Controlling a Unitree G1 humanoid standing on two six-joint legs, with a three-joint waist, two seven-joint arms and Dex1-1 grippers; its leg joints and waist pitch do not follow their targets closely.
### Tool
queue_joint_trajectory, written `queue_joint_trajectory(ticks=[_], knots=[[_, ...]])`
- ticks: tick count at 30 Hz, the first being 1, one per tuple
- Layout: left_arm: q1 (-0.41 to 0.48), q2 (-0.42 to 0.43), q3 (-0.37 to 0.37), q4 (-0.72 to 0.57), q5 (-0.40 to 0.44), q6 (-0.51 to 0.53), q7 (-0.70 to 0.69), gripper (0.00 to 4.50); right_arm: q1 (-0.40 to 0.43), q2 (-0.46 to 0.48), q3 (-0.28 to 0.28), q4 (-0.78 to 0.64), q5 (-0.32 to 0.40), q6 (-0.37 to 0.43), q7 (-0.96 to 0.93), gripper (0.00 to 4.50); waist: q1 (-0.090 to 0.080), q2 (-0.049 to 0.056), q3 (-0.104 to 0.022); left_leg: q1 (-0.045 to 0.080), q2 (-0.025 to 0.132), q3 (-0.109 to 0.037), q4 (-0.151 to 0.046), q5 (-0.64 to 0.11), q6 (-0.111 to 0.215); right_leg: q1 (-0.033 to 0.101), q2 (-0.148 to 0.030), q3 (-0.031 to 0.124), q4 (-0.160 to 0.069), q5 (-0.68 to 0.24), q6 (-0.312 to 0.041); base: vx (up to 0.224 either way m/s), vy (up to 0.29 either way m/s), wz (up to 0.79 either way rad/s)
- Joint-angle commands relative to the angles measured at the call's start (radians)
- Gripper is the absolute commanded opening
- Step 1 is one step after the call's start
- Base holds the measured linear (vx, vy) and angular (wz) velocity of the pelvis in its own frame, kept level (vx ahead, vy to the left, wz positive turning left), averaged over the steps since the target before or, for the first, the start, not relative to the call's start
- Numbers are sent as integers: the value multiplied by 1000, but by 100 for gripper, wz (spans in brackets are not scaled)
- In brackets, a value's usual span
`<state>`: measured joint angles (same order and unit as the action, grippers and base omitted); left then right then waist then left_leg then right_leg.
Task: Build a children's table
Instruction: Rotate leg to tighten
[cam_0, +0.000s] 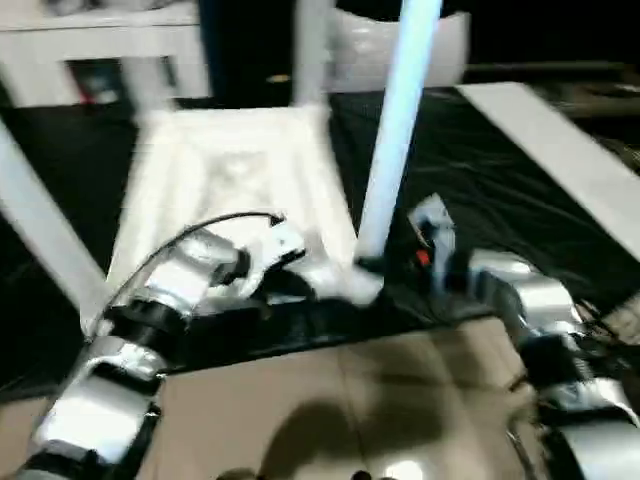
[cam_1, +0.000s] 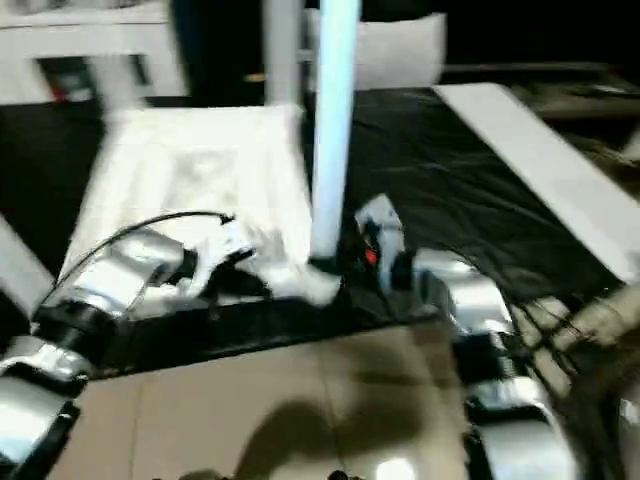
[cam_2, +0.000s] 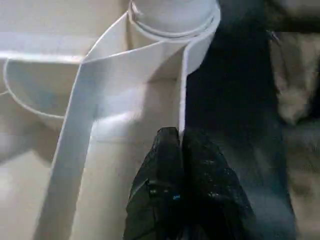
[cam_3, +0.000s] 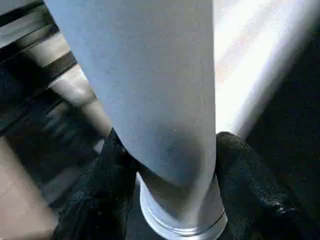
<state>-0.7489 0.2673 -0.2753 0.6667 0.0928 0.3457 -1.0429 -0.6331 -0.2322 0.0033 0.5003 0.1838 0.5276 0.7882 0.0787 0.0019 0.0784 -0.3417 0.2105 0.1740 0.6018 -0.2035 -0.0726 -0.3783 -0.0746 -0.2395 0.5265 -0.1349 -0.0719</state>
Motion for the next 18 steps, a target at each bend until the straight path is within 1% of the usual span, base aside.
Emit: queue_joint_trajectory(ticks=[1,2,3,4,5,6,7,8,9,10,11,12,13,14,15,16,17,18], knots=[[-20,-50,15,-15,-32,30,59,0,-22,46,6,6,14,31,-72,206,-7,4,-69,9,95,-51,-80,-319,40,70,-112,74,-78,-514,114,0,0,0],[-23,-72,31,-15,-36,49,101,0,-25,63,-2,9,6,24,-120,206,-14,5,-65,12,85,-45,-80,-333,39,60,-119,88,-79,-513,99,0,0,0],[-34,-119,53,-25,-33,82,181,0,-18,86,12,13,-39,-34,-184,206,-17,-5,-65,21,40,-27,-60,-288,28,49,-125,79,-102,-564,100,0,0,0],[-37,-134,57,-31,-31,93,203,0,-15,92,17,15,-53,-69,-194,206,-16,-8,-63,18,17,-18,-53,-250,31,50,-123,71,-112,-588,109,0,0,0],[-38,-141,58,-35,-30,99,214,0,-13,96,19,16,-60,-90,-197,238,-8,-9,-66,8,2,-10,-55,-195,51,59,-113,66,-112,-585,129,0,0,0],[-39,-142,57,-35,-29,98,216,0,-12,95,19,17,-61,-99,-195,256,-8,-8,-69,4,7,-12,-60,-176,62,62,-108,67,-109,-558,134,0,0,0],[-40,-142,53,-35,-25,93,218,0,-11,91,21,19,-64,-116,-190,256,-8,-2,-72,0,23,-21,-66,-155,77,63,-102,70,-99,-485,125,0,0,0],[-37,-137,46,-37,-20,75,213,0,-8,84,12,15,-57,-126,-183,269,-10,-1,-75,1,36,-26,-68,-145,85,61,-102,76,-88,-422,104,0,0,0],[-33,-131,42,-40,-17,64,205,0,-5,76,8,10,-51,-133,-171,277,-9,0,-78,0,40,-29,-68,-135,88,61,-105,80,-80,-390,89,0,0,0],[-27,-117,35,-41,-14,43,189,0,3,56,2,-1,-40,-140,-139,289,-7,0,-81,-2,42,-29,-67,-118,97,61,-108,87,-69,-339,61,0,0,0],[-20,-103,29,-44,-12,27,173,0,10,35,-2,-12,-31,-148,-111,298,-1,8,-85,-1,43,-28,-66,-91,106,59,-110,94,-56,-286,27,0,0,0],[-20,-103,29,-44,-12,27,173,0,10,35,-2,-12,-31,-148,-111,305,-1,4,-85,-6,43,-28,-64,-75,113,59,-110,97,-50,-258,13,0,0,0],[-14,-89,28,-47,-10,15,159,0,15,12,-8,-17,-23,-158,-84,312,3,2,-87,-11,43,-28,-62,-42,125,61,-110,101,-37,-210,-14,50,-10,3],[0,-57,18,-53,-9,-17,115,0,24,-41,-17,-18,-18,-173,-23,312,7,-1,-91,-17,39,-28,-57,-9,139,64,-110,104,-24,-160,-33,0,0,0],[4,-46,14,-54,-9,-24,100,0,25,-58,-20,-14,-18,-179,-5,322,14,-4,-94,-20,38,-26,-53,12,157,64,-110,108,-14,-121,-41,0,0,0],[7,-35,8,-53,-8,-38,83,0,26,-74,-20,-10,-18,-183,18,343,20,-2,-96,-20,39,-26,-52,25,166,63,-109,108,-10,-103,-48,0,0,0],[9,-28,4,-53,-7,-45,75,0,26,-83,-20,-5,-17,-188,33,348,23,-2,-92,-21,40,-24,-51,31,175,57,-107,107,-10,-99,-52,0,0,0],[16,-11,-5,-54,-9,-73,40,0,29,-109,-13,0,-19,-207,74,350,26,-2,-90,-22,39,-23,-51,25,175,55,-106,106,-13,-115,-49,0,0,0]])
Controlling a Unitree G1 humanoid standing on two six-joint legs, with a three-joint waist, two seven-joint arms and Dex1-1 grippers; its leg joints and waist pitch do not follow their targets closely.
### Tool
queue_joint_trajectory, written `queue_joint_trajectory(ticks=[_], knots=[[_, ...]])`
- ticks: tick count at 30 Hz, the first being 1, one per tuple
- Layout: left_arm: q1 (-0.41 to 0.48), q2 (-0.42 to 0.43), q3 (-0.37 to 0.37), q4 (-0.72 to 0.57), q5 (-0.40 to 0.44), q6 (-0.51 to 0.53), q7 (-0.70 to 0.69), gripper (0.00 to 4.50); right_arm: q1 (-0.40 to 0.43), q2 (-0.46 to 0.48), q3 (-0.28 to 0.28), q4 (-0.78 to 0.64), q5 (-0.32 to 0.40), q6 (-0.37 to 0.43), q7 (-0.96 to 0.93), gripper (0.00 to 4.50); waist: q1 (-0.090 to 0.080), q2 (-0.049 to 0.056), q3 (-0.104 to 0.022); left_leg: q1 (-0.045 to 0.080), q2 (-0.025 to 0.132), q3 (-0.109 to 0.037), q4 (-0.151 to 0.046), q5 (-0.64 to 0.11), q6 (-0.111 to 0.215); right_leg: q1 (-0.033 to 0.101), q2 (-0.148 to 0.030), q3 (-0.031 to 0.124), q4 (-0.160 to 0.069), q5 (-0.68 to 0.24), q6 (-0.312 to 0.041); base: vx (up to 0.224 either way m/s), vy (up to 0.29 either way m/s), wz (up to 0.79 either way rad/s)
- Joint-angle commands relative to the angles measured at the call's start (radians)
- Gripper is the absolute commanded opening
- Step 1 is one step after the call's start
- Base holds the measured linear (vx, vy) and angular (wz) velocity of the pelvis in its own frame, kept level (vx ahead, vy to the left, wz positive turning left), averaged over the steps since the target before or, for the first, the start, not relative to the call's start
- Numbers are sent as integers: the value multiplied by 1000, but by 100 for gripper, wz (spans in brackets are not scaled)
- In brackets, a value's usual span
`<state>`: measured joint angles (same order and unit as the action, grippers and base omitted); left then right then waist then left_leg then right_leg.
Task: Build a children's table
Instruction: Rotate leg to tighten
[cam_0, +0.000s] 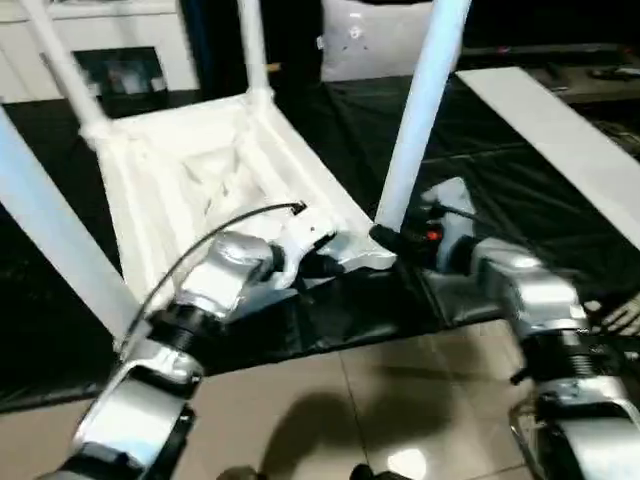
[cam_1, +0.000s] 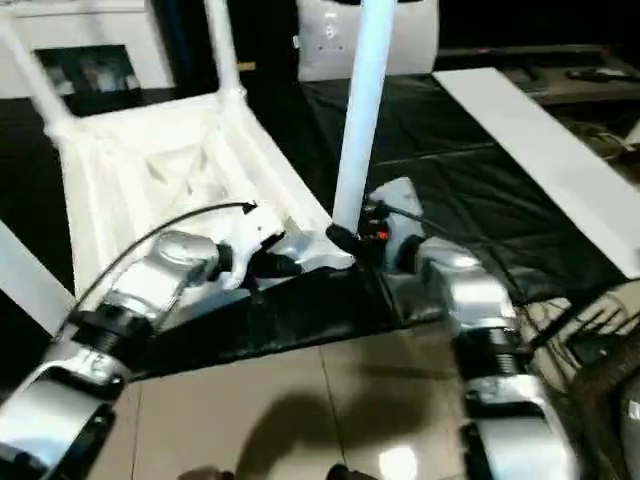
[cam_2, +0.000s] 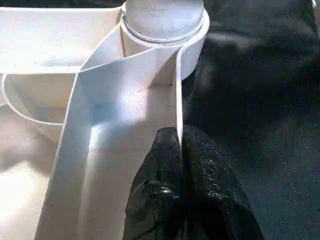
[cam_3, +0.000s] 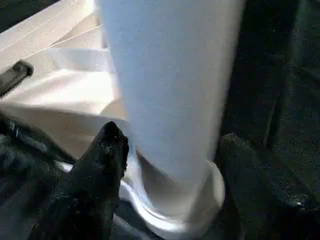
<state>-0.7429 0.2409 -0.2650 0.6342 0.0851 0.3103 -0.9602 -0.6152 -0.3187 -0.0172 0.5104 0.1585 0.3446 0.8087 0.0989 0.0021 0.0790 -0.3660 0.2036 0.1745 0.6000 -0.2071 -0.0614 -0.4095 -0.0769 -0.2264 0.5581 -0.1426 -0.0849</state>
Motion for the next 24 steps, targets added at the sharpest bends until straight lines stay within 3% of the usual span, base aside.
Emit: queue_joint_trajectory(ticks=[1,2,3,5,8,14,16,17,24], knots=[[14,27,-22,-23,-3,-57,-69,0,13,-40,13,-6,4,-37,83,357,11,-1,-87,3,43,-20,-48,-5,153,85,-104,90,-54,-171,-18,0,0,0],[21,44,-33,-25,-5,-87,-105,0,16,-63,22,-1,1,-58,120,384,13,-1,-87,3,45,-20,-50,-16,145,88,-103,91,-54,-189,-12,0,0,0],[26,76,-54,-20,3,-141,-160,0,19,-102,37,11,-8,-98,180,384,18,-2,-84,6,42,-17,-52,-50,124,87,-101,88,-67,-260,17,0,0,0],[26,105,-77,-8,22,-193,-196,0,22,-134,53,22,-15,-134,241,396,23,-3,-81,10,42,-16,-54,-76,107,84,-99,87,-76,-316,43,0,0,0],[29,149,-105,-2,27,-262,-278,0,32,-188,96,24,-18,-210,373,396,28,-3,-81,15,45,-18,-56,-99,101,82,-96,87,-75,-328,58,0,0,0],[30,186,-134,-13,15,-319,-387,0,20,-206,125,55,0,-242,510,396,45,-4,-85,20,49,-17,-57,-97,99,82,-99,89,-72,-333,41,0,0,0],[32,191,-146,-26,10,-335,-420,0,18,-198,145,59,9,-245,556,362,53,-3,-87,18,53,-18,-56,-81,106,82,-100,91,-66,-305,22,0,0,0],[32,190,-156,-32,5,-350,-443,0,11,-185,160,72,16,-256,588,357,54,-8,-89,17,55,-19,-56,-75,109,82,-101,92,-62,-296,14,0,0,0],[27,176,-168,-31,8,-367,-447,0,-13,-136,176,125,24,-252,615,306,66,-4,-88,23,60,-18,-58,-75,95,78,-105,95,-65,-315,-4,0,0,0]])
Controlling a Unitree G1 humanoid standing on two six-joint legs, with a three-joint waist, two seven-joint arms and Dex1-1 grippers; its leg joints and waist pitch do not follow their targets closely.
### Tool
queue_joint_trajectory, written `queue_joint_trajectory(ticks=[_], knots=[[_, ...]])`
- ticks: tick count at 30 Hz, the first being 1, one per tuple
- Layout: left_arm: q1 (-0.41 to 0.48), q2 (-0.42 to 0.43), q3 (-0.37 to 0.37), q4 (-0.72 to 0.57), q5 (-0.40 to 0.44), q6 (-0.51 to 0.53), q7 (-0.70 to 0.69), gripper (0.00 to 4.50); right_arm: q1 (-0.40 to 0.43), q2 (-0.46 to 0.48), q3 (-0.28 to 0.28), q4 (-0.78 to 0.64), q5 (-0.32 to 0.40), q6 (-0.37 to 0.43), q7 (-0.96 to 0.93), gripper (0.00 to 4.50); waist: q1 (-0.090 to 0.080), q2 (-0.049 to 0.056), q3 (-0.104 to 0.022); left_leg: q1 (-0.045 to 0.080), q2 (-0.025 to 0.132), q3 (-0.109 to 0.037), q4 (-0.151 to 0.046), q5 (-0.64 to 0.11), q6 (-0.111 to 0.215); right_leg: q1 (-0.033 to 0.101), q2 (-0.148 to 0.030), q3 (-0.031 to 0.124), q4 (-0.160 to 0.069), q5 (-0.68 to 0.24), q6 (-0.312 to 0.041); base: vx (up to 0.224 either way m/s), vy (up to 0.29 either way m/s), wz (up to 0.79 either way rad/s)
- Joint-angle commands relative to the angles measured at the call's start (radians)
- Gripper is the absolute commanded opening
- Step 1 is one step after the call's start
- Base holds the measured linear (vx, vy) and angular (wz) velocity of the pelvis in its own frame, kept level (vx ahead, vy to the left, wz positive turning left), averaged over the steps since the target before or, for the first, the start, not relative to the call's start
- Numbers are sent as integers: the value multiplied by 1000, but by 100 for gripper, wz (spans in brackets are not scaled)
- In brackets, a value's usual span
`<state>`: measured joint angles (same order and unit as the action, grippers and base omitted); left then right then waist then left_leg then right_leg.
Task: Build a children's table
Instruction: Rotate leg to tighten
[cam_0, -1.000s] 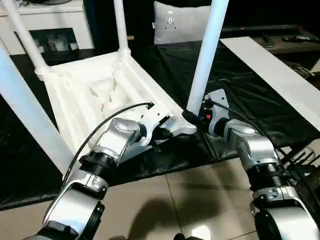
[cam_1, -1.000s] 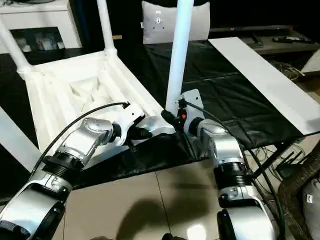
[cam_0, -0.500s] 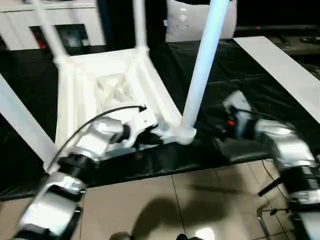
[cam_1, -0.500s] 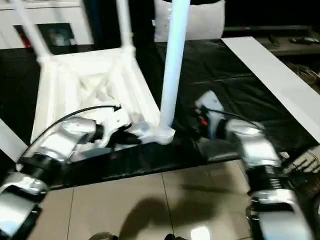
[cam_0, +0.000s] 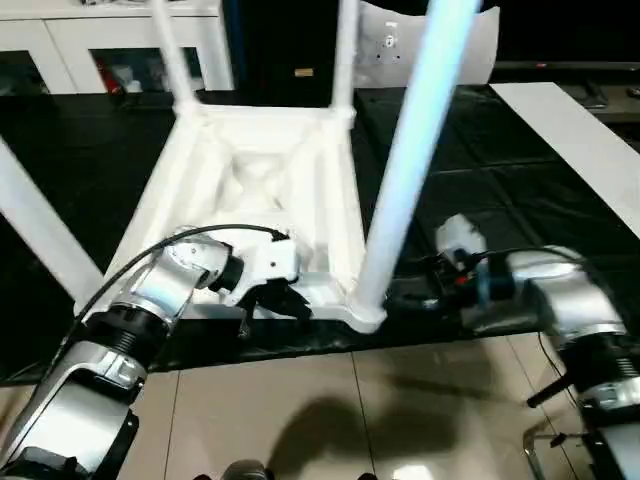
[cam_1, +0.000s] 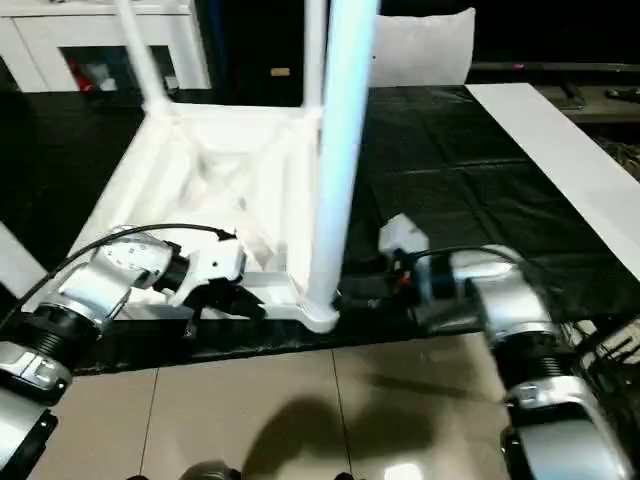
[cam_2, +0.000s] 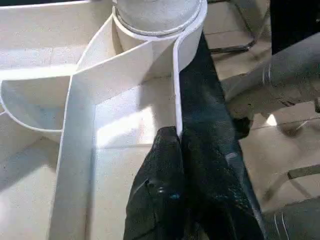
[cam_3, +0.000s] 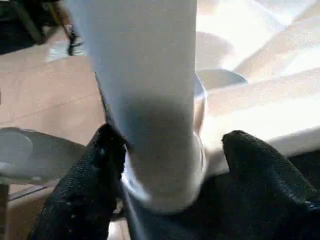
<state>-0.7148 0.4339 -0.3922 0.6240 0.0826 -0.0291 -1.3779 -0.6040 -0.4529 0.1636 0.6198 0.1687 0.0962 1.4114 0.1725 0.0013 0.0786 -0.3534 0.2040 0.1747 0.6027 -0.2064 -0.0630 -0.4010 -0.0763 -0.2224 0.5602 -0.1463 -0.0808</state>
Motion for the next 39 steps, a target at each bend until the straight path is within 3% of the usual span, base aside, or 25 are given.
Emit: queue_joint_trajectory(ticks=[1,8,12,19,22,25,27,29,30,31,32,33,34,35,36,37,38,39], knots=[[-4,-20,-40,-13,14,-35,-27,0,-30,5,-4,30,13,-7,23,295,-8,-4,-88,9,59,-18,-60,-78,95,70,-107,92,-66,-313,-8,0,0,0],[-2,-18,-34,8,18,-48,-21,0,-38,29,-4,78,41,-5,99,222,-5,-6,-93,6,58,-18,-59,-64,97,74,-108,92,-64,-310,3,0,0,0],[0,-17,-32,9,16,-44,-18,0,-33,34,-8,75,61,13,122,203,-3,-6,-96,5,56,-17,-57,-54,96,75,-107,92,-62,-307,3,0,0,0],[9,-43,-1,10,-5,34,23,0,28,35,-16,-12,105,95,138,196,5,-7,-98,6,60,-17,-57,-46,89,75,-107,93,-63,-303,8,0,0,0],[10,-90,25,-6,-16,146,103,0,78,60,-43,-109,119,197,-10,196,17,-5,-98,11,63,-19,-58,-38,84,70,-108,92,-64,-308,11,0,0,0],[8,-115,35,-8,-20,200,140,0,89,91,-66,-129,104,202,-121,196,14,-6,-93,13,46,-13,-59,-88,52,72,-107,83,-86,-411,54,0,0,0],[-9,-177,64,27,-28,266,234,0,101,163,-103,-151,48,209,-352,196,1,-6,-92,11,38,-13,-58,-112,32,75,-104,71,-99,-466,93,0,0,0],[-22,-202,78,53,-27,277,286,0,99,196,-118,-156,37,230,-432,196,-30,-5,-88,17,33,-15,-52,-161,25,74,-96,42,-130,-533,151,0,0,0],[-45,-243,105,86,-31,302,369,0,82,257,-154,-150,33,271,-568,196,-37,-3,-91,19,36,-15,-52,-166,30,77,-96,41,-132,-526,156,0,0,0],[-56,-263,118,99,-37,315,406,0,69,286,-171,-138,31,282,-631,195,-52,0,-88,15,51,-23,-54,-183,37,81,-94,29,-139,-520,165,0,0,0],[-62,-274,127,101,-39,329,426,0,66,302,-181,-144,28,296,-671,195,-63,8,-92,19,74,-34,-56,-223,42,88,-101,28,-136,-514,162,0,0,0],[-62,-275,128,101,-39,329,427,0,66,303,-182,-144,28,297,-672,195,-69,13,-95,15,106,-48,-71,-260,55,94,-109,50,-107,-465,142,0,0,0],[-72,-290,140,110,-41,336,457,0,52,330,-193,-128,20,293,-738,195,-72,14,-95,14,116,-52,-77,-277,56,93,-113,61,-93,-443,131,0,0,0],[-82,-304,148,122,-42,332,482,0,36,357,-206,-102,23,271,-785,195,-77,10,-92,16,110,-50,-80,-300,40,84,-123,76,-87,-445,107,0,0,0],[-88,-315,155,127,-41,333,503,0,26,378,-217,-87,30,257,-821,229,-82,5,-89,20,89,-41,-71,-301,27,77,-127,74,-101,-484,104,0,0,0],[-88,-315,155,127,-41,333,503,0,26,378,-217,-87,30,257,-821,250,-79,-10,-86,29,16,-8,-43,-230,18,66,-124,57,-138,-570,130,0,0,0],[-87,-323,159,121,-31,334,518,0,30,393,-225,-98,26,252,-858,264,-73,-13,-85,22,-4,1,-41,-202,29,72,-116,49,-136,-584,151,0,0,0],[-83,-320,155,116,-24,326,513,0,45,390,-226,-125,20,268,-861,267,-73,-4,-86,13,10,-6,-54,-161,61,80,-95,39,-142,-546,189,0,0,0]])
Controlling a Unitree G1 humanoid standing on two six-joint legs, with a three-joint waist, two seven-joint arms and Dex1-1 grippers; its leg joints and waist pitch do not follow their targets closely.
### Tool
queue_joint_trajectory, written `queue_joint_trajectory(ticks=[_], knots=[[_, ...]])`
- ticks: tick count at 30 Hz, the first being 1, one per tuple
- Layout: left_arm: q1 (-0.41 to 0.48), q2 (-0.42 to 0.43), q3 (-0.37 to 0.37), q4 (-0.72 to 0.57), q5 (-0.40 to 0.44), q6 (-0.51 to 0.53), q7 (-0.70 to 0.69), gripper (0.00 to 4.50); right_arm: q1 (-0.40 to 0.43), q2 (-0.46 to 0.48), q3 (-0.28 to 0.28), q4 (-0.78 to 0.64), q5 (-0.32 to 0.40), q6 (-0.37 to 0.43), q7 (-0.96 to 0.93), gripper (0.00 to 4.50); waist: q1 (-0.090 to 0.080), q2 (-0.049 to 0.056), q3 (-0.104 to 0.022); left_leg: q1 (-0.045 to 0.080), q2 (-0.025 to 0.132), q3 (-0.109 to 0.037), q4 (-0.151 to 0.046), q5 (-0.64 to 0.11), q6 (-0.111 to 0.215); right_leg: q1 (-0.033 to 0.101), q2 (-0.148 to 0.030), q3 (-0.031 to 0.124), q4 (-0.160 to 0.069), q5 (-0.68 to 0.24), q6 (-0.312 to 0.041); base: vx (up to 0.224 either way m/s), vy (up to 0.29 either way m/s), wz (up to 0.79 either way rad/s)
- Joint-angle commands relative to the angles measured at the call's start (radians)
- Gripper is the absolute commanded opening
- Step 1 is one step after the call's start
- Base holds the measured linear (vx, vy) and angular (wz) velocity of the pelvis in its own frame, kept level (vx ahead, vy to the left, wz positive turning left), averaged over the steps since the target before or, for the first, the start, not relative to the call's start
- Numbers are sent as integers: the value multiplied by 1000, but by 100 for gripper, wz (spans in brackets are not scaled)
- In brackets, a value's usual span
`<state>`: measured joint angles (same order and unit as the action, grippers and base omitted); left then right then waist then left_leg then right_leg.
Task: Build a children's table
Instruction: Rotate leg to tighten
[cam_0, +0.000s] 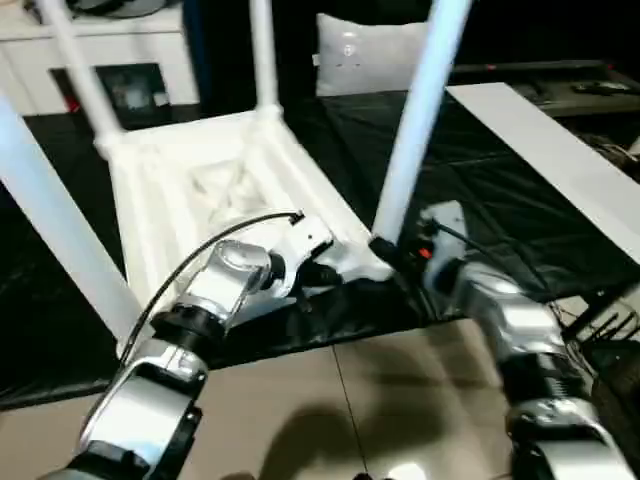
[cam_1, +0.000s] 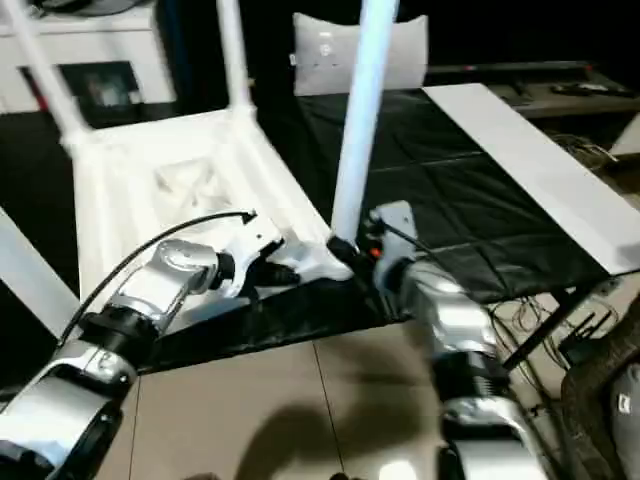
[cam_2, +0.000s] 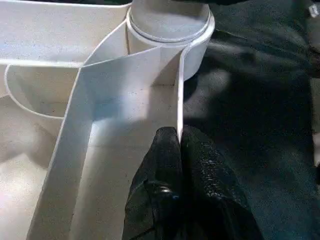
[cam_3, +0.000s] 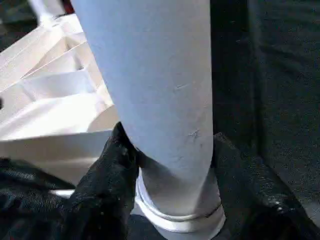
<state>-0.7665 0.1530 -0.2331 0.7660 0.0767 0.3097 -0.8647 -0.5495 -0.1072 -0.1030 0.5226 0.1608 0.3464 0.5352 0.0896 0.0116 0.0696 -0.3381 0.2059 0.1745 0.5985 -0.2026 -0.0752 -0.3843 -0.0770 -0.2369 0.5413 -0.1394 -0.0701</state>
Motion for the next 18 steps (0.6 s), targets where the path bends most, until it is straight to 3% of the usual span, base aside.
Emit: queue_joint_trajectory(ticks=[1,3,6,9,12,13,17,18], knots=[[-28,-37,-7,-28,-14,-19,-5,0,-1,42,40,-44,23,28,15,267,9,-11,-80,0,19,-12,-53,-163,74,63,-94,54,-121,-527,177,0,0,0],[-24,-29,-15,-30,-8,-39,-18,0,12,32,42,-62,18,31,23,292,5,-5,-88,3,52,-28,-61,-156,75,63,-103,71,-99,-416,133,0,0,0],[-16,-6,-35,-28,6,-79,-44,0,44,1,41,-104,12,27,35,313,9,-5,-88,4,48,-24,-62,-133,76,59,-112,86,-85,-364,74,0,0,0],[-16,81,-73,6,43,-257,-132,0,137,-111,7,-238,50,44,111,353,22,-11,-87,-2,40,-22,-63,-93,92,63,-110,100,-72,-323,67,0,0,0],[-32,128,-86,36,69,-328,-159,0,179,-154,-11,-313,75,73,150,367,38,-10,-93,-6,45,-24,-61,-41,110,64,-107,104,-53,-253,62,0,0,0],[-34,132,-86,40,70,-332,-161,0,184,-159,-10,-323,75,74,154,390,41,-9,-96,-8,47,-25,-60,-26,110,64,-108,103,-51,-242,61,0,0,0],[-60,201,-48,93,50,-405,-191,0,254,-213,-16,-459,98,93,195,417,50,-9,-91,-13,48,-26,-61,-29,109,64,-109,103,-48,-231,65,0,0,0],[-57,206,-43,87,41,-410,-203,27,258,-211,-17,-468,98,89,190,431,48,-8,-88,-14,47,-25,-62,-37,105,63,-108,102,-50,-241,65,0,0,0]])
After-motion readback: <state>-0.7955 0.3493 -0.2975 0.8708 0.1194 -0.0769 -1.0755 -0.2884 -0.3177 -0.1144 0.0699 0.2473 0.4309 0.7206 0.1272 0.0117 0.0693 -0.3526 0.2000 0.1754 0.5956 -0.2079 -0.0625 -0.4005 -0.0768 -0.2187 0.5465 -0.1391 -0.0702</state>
